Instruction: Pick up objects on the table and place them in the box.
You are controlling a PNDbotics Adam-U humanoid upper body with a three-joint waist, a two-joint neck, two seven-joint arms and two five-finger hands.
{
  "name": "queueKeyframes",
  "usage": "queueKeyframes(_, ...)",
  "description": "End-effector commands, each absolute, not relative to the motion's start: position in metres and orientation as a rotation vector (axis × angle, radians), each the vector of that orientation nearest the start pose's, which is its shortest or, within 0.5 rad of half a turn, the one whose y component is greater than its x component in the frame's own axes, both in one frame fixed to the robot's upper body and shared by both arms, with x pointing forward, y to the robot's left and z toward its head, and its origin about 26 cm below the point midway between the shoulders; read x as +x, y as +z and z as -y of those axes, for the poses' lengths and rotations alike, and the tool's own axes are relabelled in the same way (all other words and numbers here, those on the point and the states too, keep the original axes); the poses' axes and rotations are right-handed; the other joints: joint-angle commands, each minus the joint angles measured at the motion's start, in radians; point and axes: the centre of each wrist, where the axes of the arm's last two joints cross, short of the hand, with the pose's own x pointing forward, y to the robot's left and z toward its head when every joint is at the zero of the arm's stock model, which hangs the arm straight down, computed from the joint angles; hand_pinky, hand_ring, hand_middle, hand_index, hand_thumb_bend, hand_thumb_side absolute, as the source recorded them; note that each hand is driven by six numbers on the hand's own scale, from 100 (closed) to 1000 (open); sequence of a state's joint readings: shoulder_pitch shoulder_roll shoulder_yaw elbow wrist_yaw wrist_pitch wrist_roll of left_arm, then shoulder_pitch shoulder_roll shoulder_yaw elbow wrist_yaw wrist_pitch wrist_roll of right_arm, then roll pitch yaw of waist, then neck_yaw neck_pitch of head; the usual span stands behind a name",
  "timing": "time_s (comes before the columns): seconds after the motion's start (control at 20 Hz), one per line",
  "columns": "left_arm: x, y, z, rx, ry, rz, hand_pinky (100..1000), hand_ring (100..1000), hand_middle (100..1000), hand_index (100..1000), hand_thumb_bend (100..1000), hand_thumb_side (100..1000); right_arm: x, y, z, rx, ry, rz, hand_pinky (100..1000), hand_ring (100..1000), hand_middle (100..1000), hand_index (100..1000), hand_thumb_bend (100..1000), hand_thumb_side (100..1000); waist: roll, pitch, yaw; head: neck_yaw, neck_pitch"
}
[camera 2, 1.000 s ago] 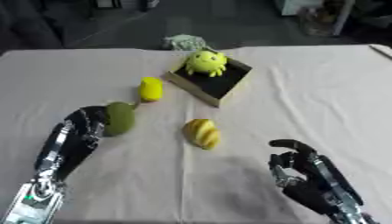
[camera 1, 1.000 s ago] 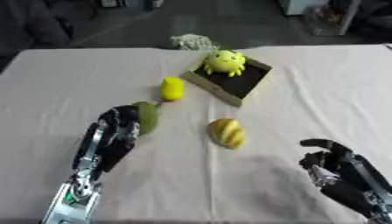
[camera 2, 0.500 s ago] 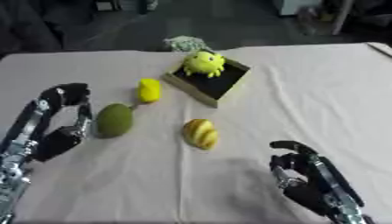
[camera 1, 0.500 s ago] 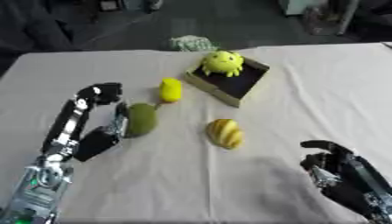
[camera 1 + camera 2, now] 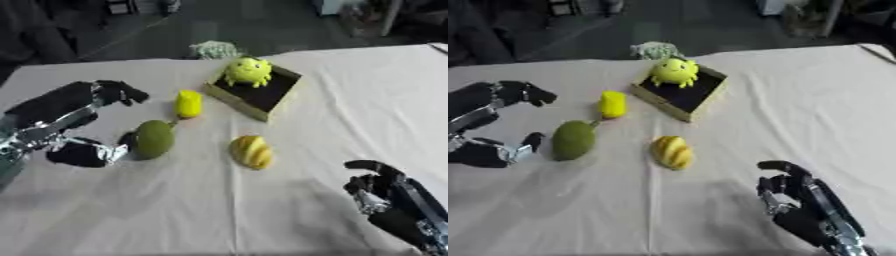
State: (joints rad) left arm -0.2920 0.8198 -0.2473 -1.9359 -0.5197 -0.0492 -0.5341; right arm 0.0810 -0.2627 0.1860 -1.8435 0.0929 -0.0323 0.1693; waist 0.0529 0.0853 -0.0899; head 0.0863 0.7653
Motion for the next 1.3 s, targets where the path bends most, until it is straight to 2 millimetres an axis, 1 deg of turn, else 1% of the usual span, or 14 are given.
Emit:
queueKeyframes(0.05,0.315,0.2,-0.297,0.64,-1.844,1.31,823,783,794,938,249,323,0.249,0.05,0.251,0.018,0.581,1.741,637,619,772,776,100,303,-0.002,-0.01,-0.003,0.002,0.005)
queueKeyframes(0.15,0.33,0.192,-0.3,0.641,-1.853,1.244,822,784,796,943,276,354,0.249,0.05,0.251,0.02,0.576,1.744,637,618,771,775,100,304,-0.004,-0.01,-0.007,0.002,0.005)
queueKeyframes(0.25,0.345,0.183,-0.302,0.643,-1.854,1.195,821,785,797,944,292,365,0.249,0.05,0.251,0.021,0.571,1.747,636,617,770,774,100,306,-0.005,-0.01,-0.009,0.0,0.005)
queueKeyframes(0.4,0.363,0.171,-0.303,0.656,-1.84,1.168,819,783,795,943,289,363,0.248,0.05,0.25,0.024,0.565,1.749,636,617,770,774,100,305,-0.008,-0.009,-0.01,-0.001,0.005)
queueKeyframes(0.5,0.372,0.164,-0.302,0.662,-1.834,1.162,819,783,795,943,289,363,0.248,0.05,0.25,0.026,0.563,1.749,636,617,770,774,100,305,-0.01,-0.009,-0.01,-0.002,0.005)
queueKeyframes(0.65,0.376,0.158,-0.304,0.669,-1.836,1.162,819,783,795,943,289,363,0.248,0.05,0.25,0.026,0.563,1.749,636,617,770,774,100,305,-0.01,-0.009,-0.009,-0.002,0.005)
queueKeyframes(0.7,0.378,0.158,-0.304,0.674,-1.831,1.166,825,791,803,945,302,337,0.248,0.049,0.25,0.028,0.563,1.749,637,617,771,774,100,304,-0.012,-0.009,-0.011,-0.001,0.005)
queueKeyframes(0.8,0.387,0.158,-0.297,0.697,-1.801,1.178,829,794,809,945,298,357,0.248,0.049,0.249,0.032,0.562,1.749,637,617,771,774,100,304,-0.016,-0.008,-0.013,0.0,0.005)
queueKeyframes(0.95,0.397,0.145,-0.289,0.676,-1.815,1.137,832,798,818,953,307,379,0.248,0.049,0.249,0.034,0.561,1.749,637,617,771,774,100,304,-0.017,-0.008,-0.013,0.0,0.005)
queueKeyframes(1.15,0.402,0.134,-0.288,0.664,-1.834,1.106,832,797,824,958,313,371,0.248,0.049,0.249,0.034,0.561,1.748,637,618,771,774,100,304,-0.017,-0.008,-0.014,0.001,0.005)
queueKeyframes(1.25,0.402,0.13,-0.289,0.659,-1.839,1.095,829,795,822,954,314,358,0.248,0.049,0.249,0.033,0.56,1.748,637,618,771,774,100,304,-0.017,-0.007,-0.016,0.001,0.005)
queueKeyframes(1.3,0.403,0.128,-0.289,0.657,-1.842,1.09,821,785,812,945,308,328,0.248,0.049,0.249,0.032,0.56,1.748,637,618,771,774,100,304,-0.016,-0.007,-0.017,0.002,0.005)
